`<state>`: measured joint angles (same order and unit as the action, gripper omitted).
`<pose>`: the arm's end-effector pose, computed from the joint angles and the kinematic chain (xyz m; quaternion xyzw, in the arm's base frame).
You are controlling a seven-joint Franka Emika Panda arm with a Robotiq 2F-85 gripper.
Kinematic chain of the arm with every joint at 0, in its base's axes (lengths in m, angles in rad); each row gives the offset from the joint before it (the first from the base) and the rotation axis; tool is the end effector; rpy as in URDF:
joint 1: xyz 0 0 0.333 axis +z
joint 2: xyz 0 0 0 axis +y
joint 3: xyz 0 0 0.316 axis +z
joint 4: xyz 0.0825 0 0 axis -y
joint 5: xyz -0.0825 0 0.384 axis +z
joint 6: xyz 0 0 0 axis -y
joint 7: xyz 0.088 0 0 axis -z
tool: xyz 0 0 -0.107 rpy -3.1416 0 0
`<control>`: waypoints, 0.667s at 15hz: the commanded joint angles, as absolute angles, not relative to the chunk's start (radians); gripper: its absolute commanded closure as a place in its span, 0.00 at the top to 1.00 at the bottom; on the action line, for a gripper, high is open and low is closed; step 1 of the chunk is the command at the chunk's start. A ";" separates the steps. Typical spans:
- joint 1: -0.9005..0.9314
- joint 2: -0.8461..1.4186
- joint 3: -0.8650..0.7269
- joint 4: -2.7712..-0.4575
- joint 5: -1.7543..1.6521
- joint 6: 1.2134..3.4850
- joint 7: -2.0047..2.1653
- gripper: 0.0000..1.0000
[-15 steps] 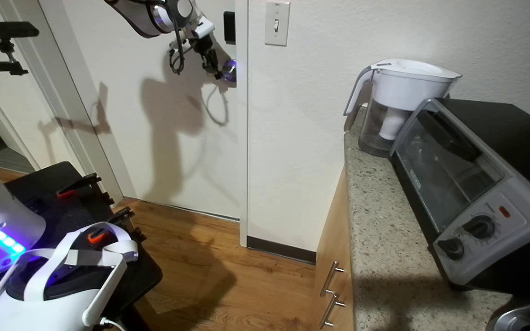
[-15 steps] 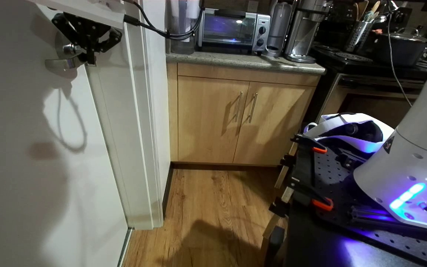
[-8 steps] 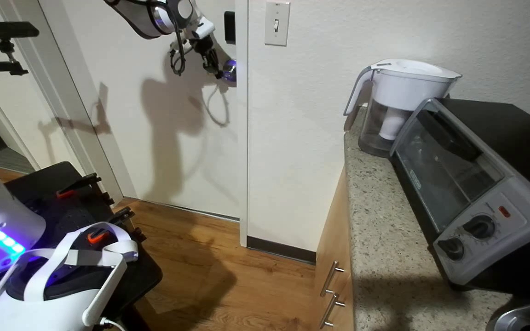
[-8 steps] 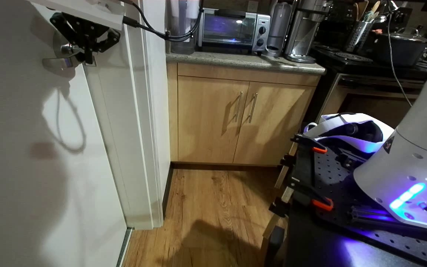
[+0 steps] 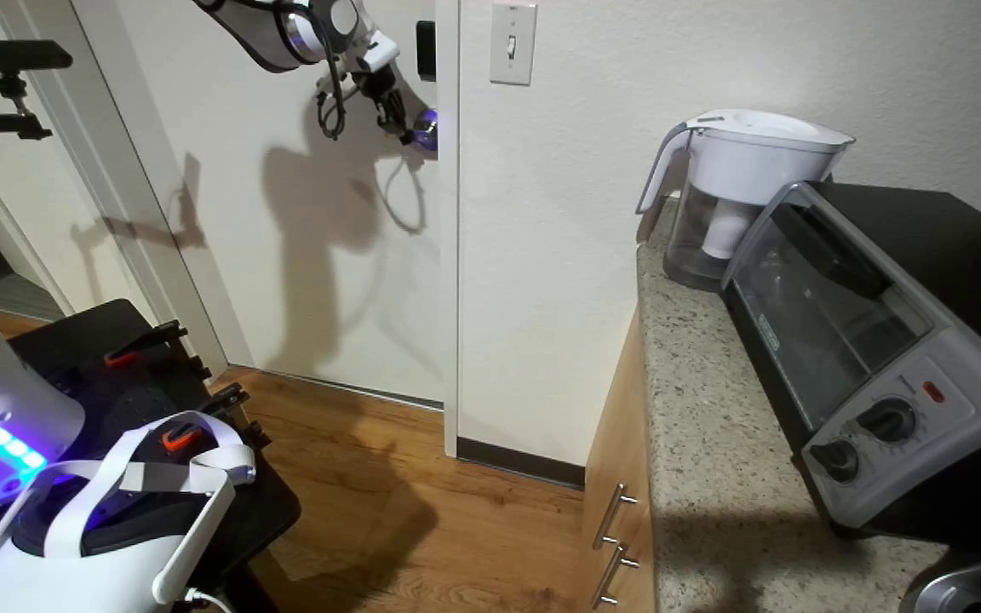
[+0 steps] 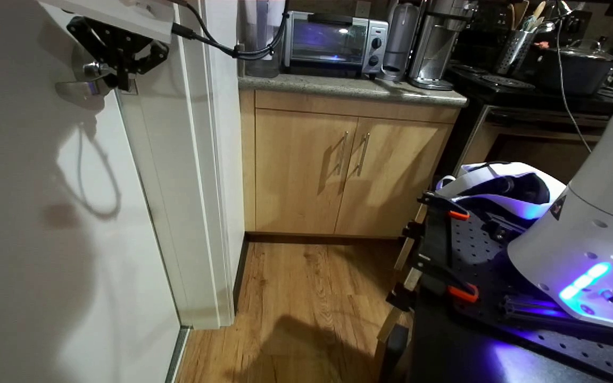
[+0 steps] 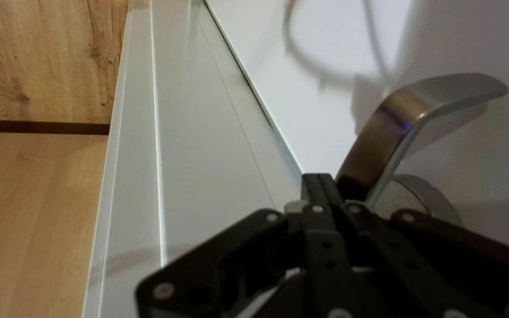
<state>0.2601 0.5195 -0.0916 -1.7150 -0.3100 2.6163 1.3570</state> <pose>0.6901 0.1327 0.3284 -0.8717 0.4364 -0.2193 0.0403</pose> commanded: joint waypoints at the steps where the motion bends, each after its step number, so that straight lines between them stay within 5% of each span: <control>1: 0.277 0.563 -0.109 -1.630 -0.307 2.646 1.341 0.00; 10: 0.291 0.617 -0.127 -1.523 -0.309 2.639 1.341 0.00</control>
<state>0.2719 0.5792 -0.1040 -1.6107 -0.3100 2.6164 1.3570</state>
